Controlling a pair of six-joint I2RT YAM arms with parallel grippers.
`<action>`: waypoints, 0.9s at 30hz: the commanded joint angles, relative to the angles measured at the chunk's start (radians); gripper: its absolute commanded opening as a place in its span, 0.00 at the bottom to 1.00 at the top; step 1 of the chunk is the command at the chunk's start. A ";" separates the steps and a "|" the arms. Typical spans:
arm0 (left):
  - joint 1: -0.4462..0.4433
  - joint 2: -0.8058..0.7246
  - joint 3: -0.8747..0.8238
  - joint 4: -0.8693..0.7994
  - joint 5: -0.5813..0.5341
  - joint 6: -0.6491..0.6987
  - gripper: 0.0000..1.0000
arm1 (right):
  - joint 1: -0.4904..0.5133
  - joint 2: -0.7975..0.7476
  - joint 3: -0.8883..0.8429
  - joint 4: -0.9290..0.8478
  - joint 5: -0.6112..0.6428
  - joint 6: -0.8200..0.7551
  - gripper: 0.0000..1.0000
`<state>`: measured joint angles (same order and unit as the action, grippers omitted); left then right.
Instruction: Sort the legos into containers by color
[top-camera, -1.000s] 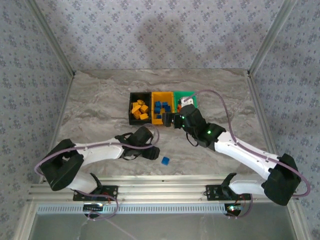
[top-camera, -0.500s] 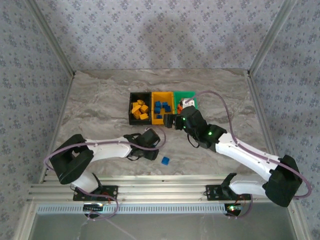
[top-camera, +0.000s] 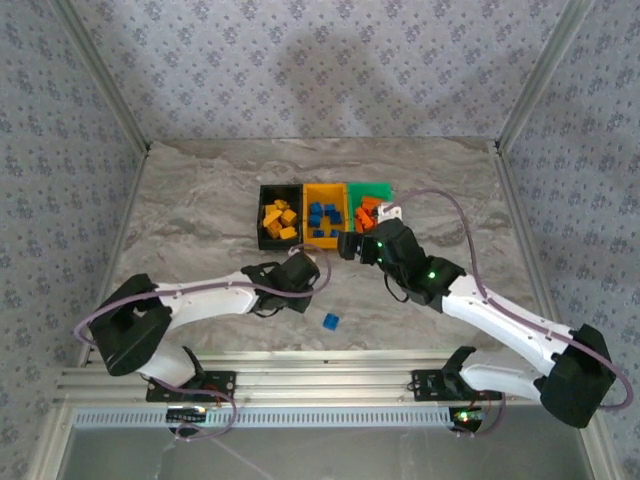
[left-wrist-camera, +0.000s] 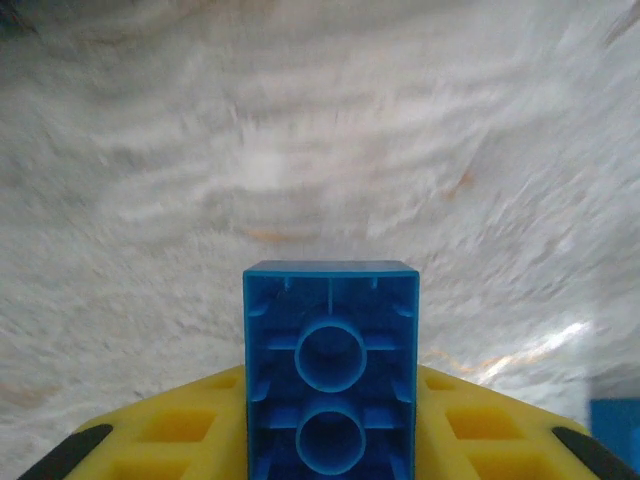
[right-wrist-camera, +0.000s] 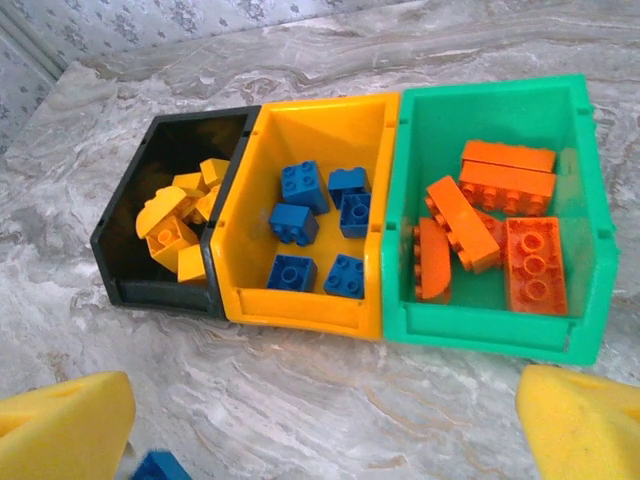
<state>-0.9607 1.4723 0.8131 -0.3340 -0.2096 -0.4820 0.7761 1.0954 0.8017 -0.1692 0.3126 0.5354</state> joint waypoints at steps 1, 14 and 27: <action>0.051 -0.030 0.124 -0.003 -0.017 0.020 0.33 | -0.011 -0.054 -0.037 -0.035 0.037 0.029 1.00; 0.230 0.430 0.644 0.009 0.056 0.051 0.32 | -0.042 -0.133 -0.134 -0.075 0.040 0.050 1.00; 0.272 0.504 0.788 0.001 0.119 -0.012 0.84 | -0.050 -0.180 -0.186 -0.103 0.010 0.052 1.00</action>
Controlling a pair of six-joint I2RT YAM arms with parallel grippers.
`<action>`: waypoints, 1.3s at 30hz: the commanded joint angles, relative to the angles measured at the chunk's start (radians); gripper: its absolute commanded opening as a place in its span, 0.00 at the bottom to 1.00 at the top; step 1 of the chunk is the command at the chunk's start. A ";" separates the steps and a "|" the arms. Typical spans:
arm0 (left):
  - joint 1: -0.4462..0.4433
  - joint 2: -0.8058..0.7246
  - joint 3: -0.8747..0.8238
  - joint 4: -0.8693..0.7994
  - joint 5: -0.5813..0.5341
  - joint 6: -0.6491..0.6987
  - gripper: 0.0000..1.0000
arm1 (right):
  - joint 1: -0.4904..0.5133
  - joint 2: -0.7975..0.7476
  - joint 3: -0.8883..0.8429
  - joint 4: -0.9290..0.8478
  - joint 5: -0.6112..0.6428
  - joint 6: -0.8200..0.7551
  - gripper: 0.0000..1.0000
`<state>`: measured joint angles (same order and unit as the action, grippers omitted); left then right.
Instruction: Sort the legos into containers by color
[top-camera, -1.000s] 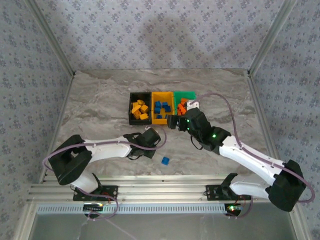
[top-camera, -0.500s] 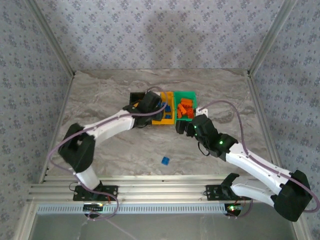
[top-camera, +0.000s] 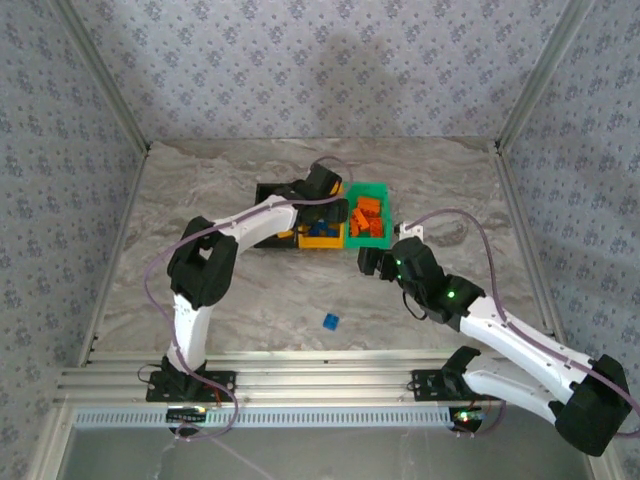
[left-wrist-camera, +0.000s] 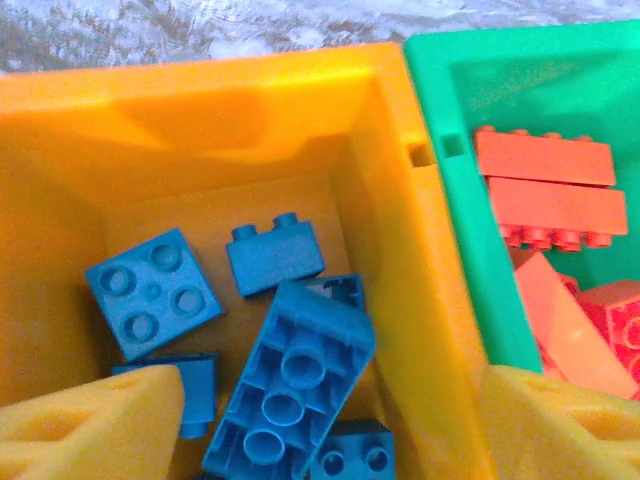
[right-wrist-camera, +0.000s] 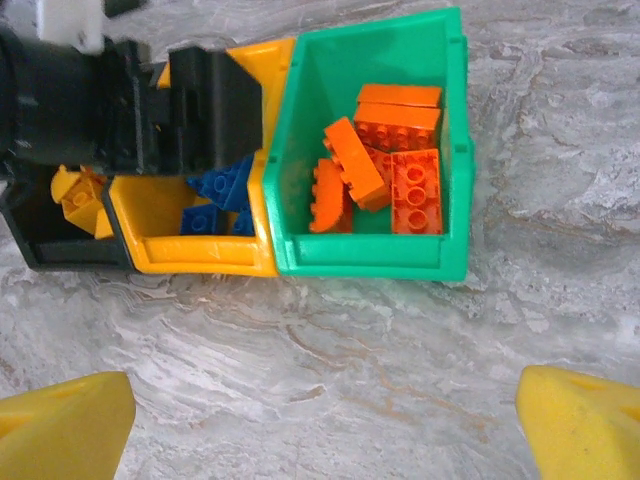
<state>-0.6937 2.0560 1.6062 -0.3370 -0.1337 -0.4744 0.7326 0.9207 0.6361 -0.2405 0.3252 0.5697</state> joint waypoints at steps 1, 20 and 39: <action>0.002 -0.104 -0.015 0.014 0.059 -0.025 0.86 | -0.006 -0.004 -0.022 -0.034 -0.007 0.020 1.00; -0.179 -0.917 -0.826 0.109 -0.040 -0.154 0.99 | 0.260 0.266 -0.011 -0.082 -0.147 -0.008 1.00; -0.160 -1.271 -1.108 -0.084 -0.244 -0.313 1.00 | 0.467 0.651 0.200 -0.156 -0.070 -0.045 0.79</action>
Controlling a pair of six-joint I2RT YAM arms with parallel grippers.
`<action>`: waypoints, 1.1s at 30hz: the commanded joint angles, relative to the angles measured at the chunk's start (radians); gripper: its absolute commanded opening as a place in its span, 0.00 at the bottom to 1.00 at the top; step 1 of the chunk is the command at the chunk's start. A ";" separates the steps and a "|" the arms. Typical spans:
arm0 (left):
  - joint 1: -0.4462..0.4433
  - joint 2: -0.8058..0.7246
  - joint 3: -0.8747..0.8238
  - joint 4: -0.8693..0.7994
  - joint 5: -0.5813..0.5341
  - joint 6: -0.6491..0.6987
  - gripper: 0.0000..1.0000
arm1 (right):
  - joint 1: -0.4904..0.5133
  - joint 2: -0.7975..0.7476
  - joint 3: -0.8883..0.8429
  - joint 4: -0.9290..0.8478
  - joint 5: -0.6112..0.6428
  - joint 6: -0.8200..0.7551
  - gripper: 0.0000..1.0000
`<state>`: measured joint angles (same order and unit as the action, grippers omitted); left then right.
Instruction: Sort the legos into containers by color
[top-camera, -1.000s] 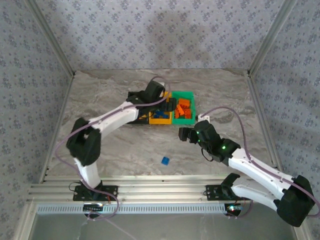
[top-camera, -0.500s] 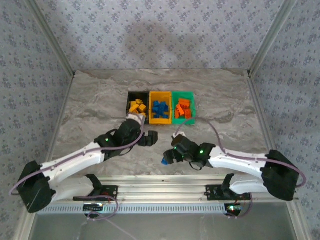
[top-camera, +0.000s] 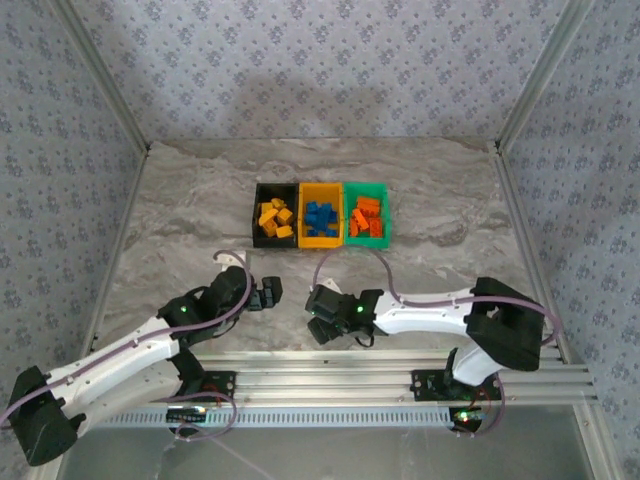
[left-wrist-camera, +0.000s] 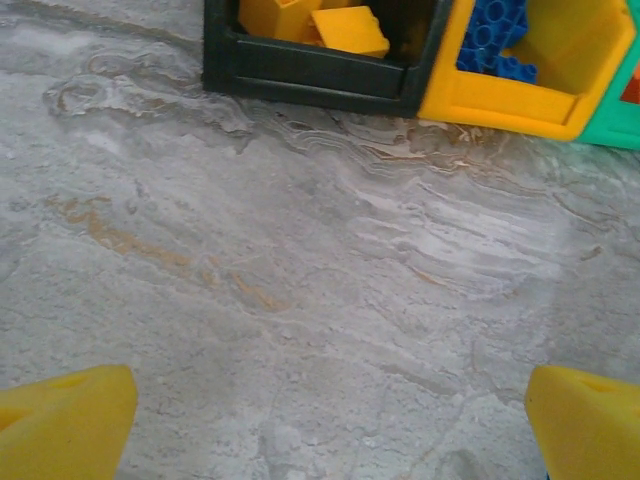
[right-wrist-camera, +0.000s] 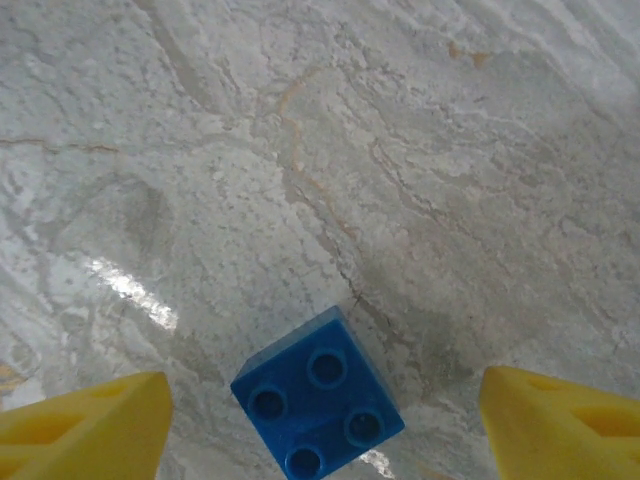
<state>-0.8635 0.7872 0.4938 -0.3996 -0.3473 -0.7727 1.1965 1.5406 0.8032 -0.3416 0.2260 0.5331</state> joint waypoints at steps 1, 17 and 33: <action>0.013 -0.001 0.006 -0.021 -0.029 -0.013 1.00 | 0.003 0.040 0.035 -0.057 0.025 -0.009 0.77; 0.053 0.033 0.015 -0.008 0.014 0.010 1.00 | 0.005 0.093 0.027 -0.003 0.020 -0.015 0.44; 0.054 0.030 0.036 -0.003 0.022 0.027 1.00 | -0.316 -0.051 0.251 0.052 0.006 -0.147 0.31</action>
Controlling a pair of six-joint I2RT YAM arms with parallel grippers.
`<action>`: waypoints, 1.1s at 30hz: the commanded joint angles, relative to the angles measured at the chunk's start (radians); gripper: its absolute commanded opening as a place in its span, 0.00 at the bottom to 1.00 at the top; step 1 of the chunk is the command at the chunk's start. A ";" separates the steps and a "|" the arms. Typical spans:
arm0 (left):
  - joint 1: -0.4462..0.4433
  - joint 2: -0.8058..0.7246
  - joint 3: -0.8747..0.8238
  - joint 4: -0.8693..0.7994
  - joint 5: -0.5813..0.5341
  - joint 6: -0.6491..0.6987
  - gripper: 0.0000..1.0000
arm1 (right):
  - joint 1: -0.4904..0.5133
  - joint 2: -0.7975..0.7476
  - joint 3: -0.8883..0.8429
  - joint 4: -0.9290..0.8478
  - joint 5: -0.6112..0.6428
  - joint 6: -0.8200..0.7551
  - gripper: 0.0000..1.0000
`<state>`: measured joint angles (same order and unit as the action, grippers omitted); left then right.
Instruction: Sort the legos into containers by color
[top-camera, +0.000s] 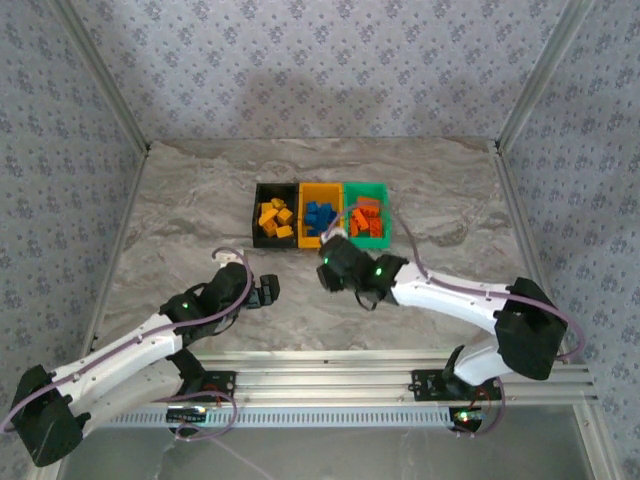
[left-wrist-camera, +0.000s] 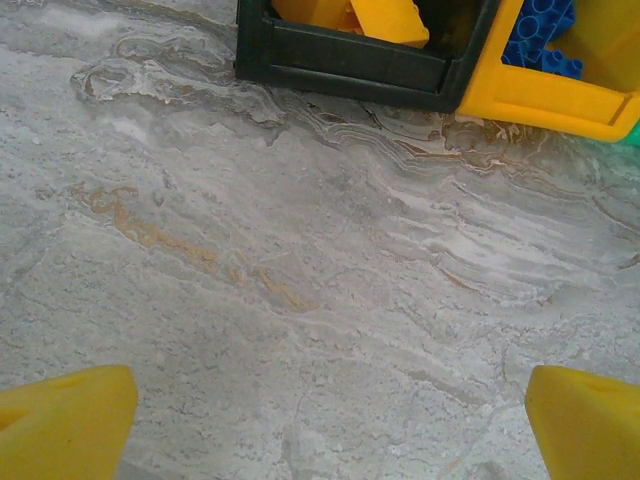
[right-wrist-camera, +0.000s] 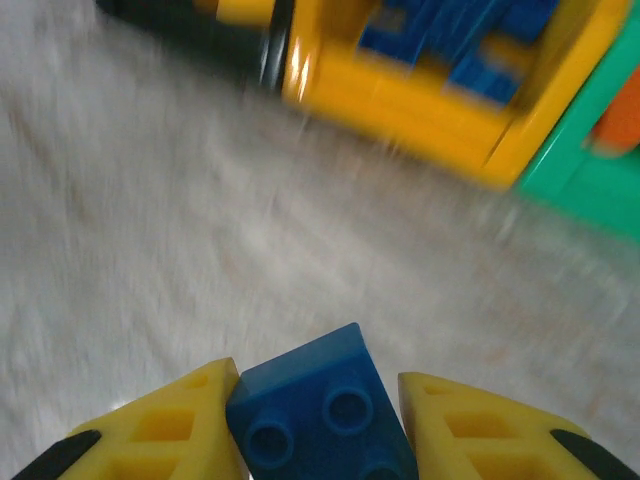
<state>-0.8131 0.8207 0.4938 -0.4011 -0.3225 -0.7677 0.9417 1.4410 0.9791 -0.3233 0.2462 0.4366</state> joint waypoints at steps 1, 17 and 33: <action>0.004 -0.003 0.035 -0.005 -0.007 0.021 1.00 | -0.099 0.096 0.125 0.041 -0.023 -0.059 0.31; 0.004 -0.019 0.079 -0.082 -0.130 0.002 1.00 | -0.270 0.546 0.614 0.060 -0.067 -0.104 0.78; 0.367 0.168 0.157 0.460 -0.485 0.469 1.00 | -0.231 -0.094 -0.002 0.327 0.169 -0.047 1.00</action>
<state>-0.5571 0.9199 0.6304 -0.1448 -0.7605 -0.4931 0.7132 1.3750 1.0462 -0.0048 0.3023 0.3553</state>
